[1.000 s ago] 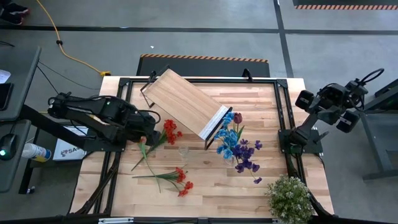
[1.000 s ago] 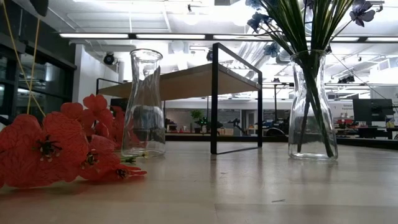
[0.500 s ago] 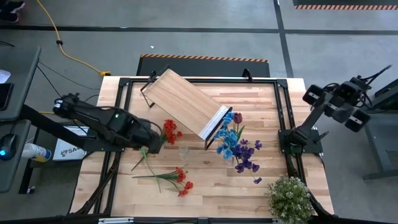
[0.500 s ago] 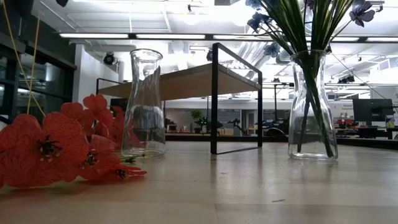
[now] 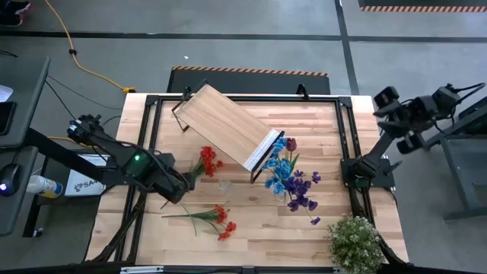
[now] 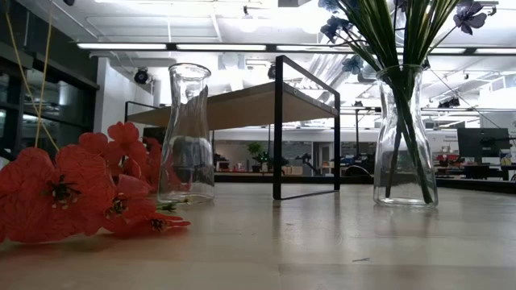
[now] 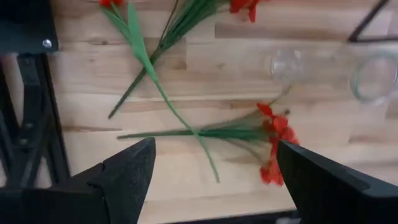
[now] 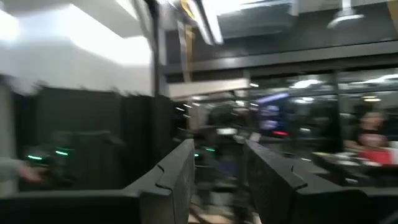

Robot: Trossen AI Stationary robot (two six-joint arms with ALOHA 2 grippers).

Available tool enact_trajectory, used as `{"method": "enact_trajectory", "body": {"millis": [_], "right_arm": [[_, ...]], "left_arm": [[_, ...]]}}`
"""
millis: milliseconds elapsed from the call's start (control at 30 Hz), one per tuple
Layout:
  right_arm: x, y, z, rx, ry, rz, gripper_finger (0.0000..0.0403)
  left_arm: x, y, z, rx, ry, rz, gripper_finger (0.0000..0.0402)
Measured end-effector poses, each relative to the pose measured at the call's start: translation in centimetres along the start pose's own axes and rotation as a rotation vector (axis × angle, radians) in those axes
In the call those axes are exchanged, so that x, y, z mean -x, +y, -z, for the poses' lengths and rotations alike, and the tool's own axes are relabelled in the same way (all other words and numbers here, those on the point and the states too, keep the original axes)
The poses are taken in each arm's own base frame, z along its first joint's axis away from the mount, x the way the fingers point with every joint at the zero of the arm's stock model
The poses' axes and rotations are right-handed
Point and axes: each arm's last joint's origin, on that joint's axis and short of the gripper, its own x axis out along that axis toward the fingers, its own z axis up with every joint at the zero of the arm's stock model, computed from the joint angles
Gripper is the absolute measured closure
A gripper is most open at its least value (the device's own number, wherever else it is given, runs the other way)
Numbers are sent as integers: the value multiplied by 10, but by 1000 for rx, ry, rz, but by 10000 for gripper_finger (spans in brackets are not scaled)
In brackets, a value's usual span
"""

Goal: Pick and place flowers into a vace then onto a shelf
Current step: Put the orange flower into the left transparent vase

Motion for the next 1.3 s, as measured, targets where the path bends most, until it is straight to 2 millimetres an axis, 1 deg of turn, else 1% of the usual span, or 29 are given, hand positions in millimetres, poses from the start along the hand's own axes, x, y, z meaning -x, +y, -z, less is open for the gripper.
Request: {"method": "enact_trajectory", "body": {"millis": [100, 200, 433, 533, 800, 1100, 1300], "right_arm": [[5, -6, -4, 68, 48, 44, 273], [8, -10, -4, 103, 97, 85, 272], [11, -15, 4, 151, 213, 269, 272], [12, -16, 8, 153, 244, 317, 272], [14, -16, 16, 131, 300, 320, 273], [15, -16, 18, 113, 310, 320, 273], [15, -16, 18, 109, 310, 320, 272]], "left_arm": [[-3, -1, 5, 65, -18, -2, 34], [-11, -7, 11, 99, -15, -17, 34], [-29, -21, 23, 159, -23, -33, 34], [-35, -24, 27, 188, -17, -61, 34], [-52, -31, 36, 254, 3, -141, 34], [-56, -33, 39, 282, 8, -143, 34], [-67, -35, 44, 284, -27, -190, 34]]}}
